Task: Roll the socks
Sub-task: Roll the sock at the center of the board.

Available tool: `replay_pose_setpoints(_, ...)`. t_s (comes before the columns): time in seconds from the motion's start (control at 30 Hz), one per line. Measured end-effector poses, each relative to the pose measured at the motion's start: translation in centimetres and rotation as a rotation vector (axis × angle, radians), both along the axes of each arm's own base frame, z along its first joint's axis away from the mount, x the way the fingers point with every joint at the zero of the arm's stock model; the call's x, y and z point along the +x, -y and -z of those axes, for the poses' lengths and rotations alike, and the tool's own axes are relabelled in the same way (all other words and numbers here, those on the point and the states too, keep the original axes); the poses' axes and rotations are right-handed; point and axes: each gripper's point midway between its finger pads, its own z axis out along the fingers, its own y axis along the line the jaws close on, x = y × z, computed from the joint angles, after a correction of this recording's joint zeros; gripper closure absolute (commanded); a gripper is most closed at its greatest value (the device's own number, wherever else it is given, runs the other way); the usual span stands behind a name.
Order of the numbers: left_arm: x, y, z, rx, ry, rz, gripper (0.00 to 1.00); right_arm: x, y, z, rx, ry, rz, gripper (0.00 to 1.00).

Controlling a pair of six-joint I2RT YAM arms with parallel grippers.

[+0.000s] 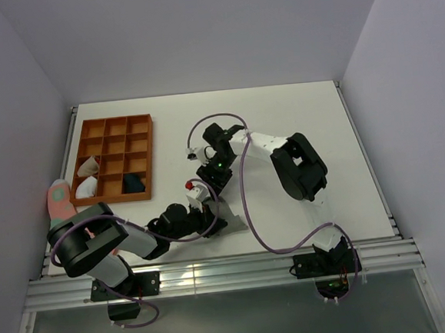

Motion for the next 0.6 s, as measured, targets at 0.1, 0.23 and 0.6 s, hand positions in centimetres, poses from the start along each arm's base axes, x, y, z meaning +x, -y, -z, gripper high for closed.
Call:
replay_pose_setpoints(0.1,-0.1,0.0,0.0,0.0,-0.001,0.003,1.0,-0.1,0.0,0.0,0.004,-0.004,-0.002,0.48)
replay_pose_setpoints(0.23,-0.1,0.1,0.1,-0.003,-0.001,0.007,1.0,-0.5,-0.2,-0.1,0.022,-0.018,-0.016,0.47)
replay_pose_setpoints(0.6,-0.3,0.2,0.0,-0.009,-0.003,0.02,1.0,-2.5,0.3,-0.2,0.059,-0.067,-0.067,0.46)
